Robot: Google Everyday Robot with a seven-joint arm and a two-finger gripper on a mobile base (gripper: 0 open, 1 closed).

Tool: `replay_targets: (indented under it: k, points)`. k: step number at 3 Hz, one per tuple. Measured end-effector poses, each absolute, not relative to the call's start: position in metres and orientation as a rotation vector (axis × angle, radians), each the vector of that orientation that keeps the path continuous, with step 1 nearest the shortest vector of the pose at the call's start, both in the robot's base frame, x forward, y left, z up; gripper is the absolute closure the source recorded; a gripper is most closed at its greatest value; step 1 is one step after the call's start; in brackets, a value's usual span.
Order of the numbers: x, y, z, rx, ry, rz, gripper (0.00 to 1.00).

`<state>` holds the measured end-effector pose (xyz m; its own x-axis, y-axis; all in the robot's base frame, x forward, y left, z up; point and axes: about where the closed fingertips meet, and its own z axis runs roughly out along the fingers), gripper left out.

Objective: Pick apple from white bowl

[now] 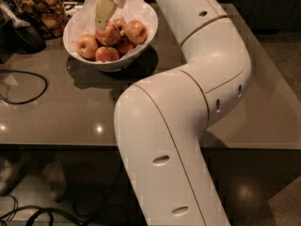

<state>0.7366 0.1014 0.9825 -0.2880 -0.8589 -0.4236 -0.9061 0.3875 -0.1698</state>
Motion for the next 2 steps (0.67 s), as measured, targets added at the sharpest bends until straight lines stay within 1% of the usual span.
replay_targets:
  k: [2]
  points:
    - [0.741,0.11,0.958,-1.535,2.238,0.175,0.3]
